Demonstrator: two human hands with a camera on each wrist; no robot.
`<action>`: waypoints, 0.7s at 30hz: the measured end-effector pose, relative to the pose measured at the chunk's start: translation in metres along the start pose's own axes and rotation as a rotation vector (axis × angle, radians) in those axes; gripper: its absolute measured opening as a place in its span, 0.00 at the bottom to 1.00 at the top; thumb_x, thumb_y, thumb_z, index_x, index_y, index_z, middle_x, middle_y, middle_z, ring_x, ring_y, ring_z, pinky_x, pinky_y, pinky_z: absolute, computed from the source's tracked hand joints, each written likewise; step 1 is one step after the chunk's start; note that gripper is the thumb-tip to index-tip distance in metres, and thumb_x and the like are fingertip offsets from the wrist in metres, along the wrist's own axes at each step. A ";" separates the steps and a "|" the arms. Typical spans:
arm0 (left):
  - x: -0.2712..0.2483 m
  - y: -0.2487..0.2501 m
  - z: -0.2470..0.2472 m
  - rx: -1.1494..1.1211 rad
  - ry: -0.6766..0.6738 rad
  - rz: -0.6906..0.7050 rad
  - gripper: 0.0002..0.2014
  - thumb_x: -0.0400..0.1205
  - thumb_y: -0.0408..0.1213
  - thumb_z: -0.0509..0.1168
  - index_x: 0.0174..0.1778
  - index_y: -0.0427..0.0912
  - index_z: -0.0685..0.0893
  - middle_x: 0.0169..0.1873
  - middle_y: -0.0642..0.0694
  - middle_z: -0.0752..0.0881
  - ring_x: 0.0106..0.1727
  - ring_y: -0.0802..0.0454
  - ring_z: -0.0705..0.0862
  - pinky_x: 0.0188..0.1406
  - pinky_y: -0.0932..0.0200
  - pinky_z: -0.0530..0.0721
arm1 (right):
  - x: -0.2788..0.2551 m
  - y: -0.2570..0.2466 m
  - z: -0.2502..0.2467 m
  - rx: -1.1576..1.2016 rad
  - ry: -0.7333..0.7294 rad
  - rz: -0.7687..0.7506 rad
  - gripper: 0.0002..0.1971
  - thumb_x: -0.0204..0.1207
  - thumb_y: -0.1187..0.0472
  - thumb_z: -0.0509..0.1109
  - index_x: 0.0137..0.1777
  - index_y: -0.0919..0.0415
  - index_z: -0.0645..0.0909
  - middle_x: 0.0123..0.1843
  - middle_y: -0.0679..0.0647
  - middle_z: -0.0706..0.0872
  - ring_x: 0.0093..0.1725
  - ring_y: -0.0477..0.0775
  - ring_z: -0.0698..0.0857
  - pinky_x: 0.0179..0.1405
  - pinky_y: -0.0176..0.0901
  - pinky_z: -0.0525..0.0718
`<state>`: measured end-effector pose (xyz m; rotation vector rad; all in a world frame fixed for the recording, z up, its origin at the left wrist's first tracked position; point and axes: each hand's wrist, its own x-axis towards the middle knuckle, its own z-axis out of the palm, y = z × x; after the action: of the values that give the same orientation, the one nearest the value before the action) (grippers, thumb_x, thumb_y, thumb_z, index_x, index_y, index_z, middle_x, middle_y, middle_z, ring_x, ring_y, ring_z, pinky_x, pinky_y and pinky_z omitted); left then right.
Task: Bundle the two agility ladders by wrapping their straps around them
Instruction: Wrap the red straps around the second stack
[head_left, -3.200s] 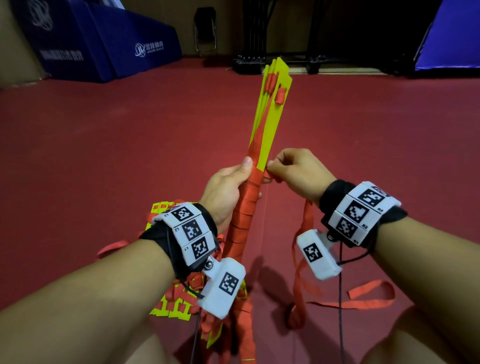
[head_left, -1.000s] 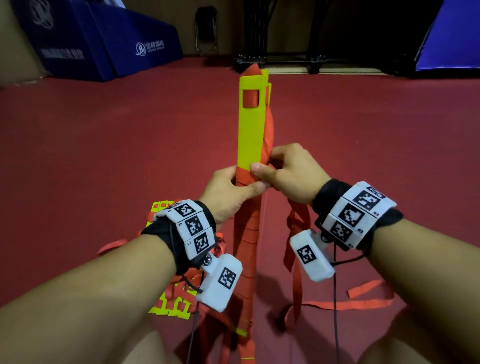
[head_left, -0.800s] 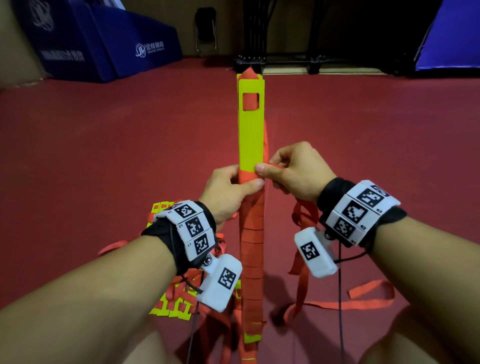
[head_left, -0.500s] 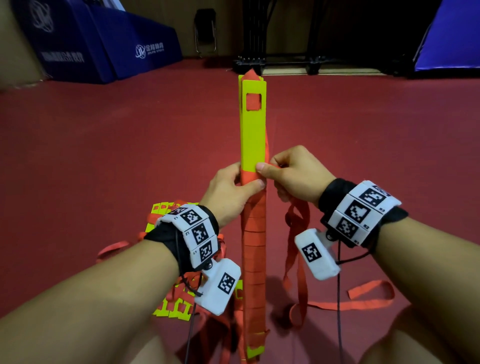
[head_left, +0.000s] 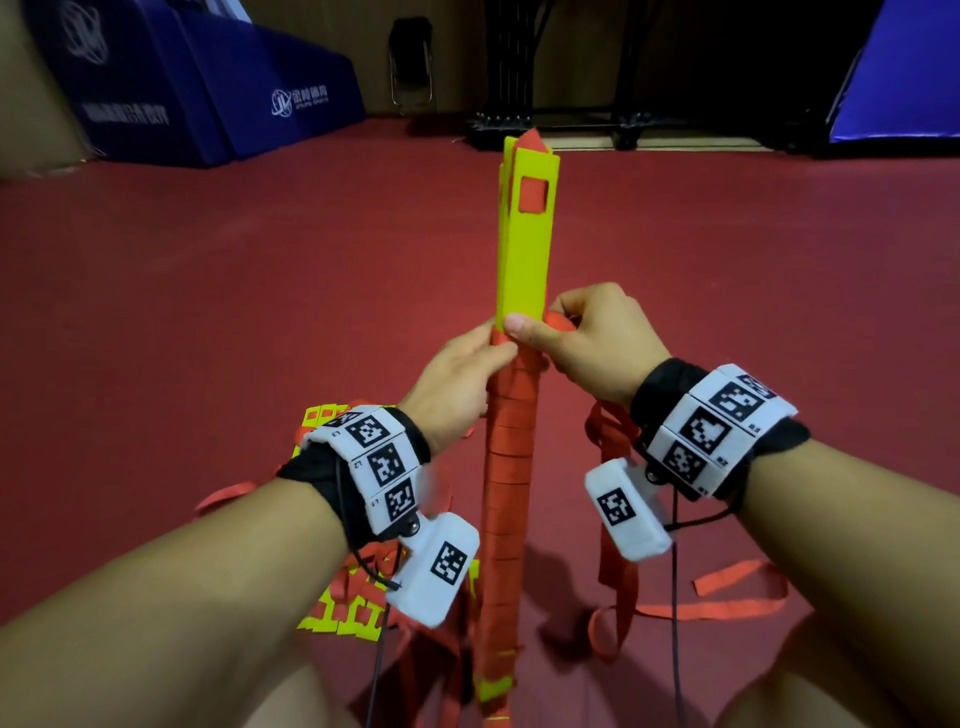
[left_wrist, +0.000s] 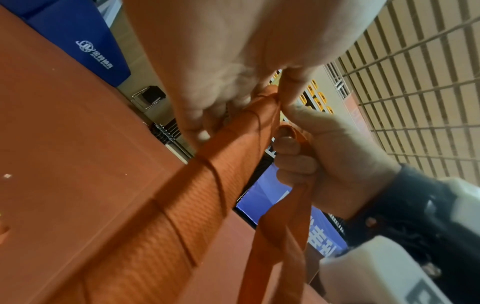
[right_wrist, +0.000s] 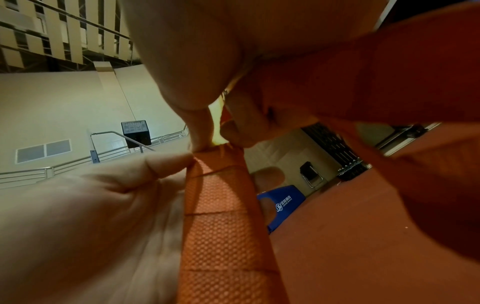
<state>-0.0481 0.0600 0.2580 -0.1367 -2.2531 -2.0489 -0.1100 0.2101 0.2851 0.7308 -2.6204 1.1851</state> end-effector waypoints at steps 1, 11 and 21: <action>-0.001 0.000 0.000 -0.012 -0.020 -0.001 0.15 0.80 0.45 0.58 0.56 0.47 0.85 0.46 0.46 0.90 0.48 0.44 0.82 0.40 0.55 0.77 | 0.001 0.000 -0.001 0.011 0.010 0.007 0.30 0.74 0.35 0.74 0.34 0.67 0.83 0.27 0.56 0.86 0.32 0.56 0.84 0.32 0.46 0.77; -0.001 -0.007 -0.009 0.005 0.044 0.040 0.06 0.86 0.32 0.69 0.48 0.47 0.89 0.34 0.49 0.85 0.30 0.59 0.80 0.24 0.67 0.76 | 0.001 0.003 -0.006 0.065 0.025 -0.031 0.30 0.73 0.39 0.77 0.28 0.65 0.73 0.23 0.52 0.71 0.26 0.50 0.68 0.28 0.45 0.65; -0.004 0.000 -0.004 0.058 0.107 0.027 0.13 0.71 0.39 0.83 0.47 0.57 0.90 0.50 0.36 0.90 0.43 0.56 0.87 0.31 0.61 0.84 | -0.004 -0.010 -0.003 -0.073 -0.021 -0.108 0.33 0.73 0.31 0.70 0.28 0.62 0.69 0.24 0.51 0.66 0.24 0.49 0.64 0.25 0.46 0.60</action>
<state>-0.0445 0.0560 0.2581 -0.0514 -2.2316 -1.9262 -0.1019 0.2077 0.2927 0.8634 -2.5895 1.0527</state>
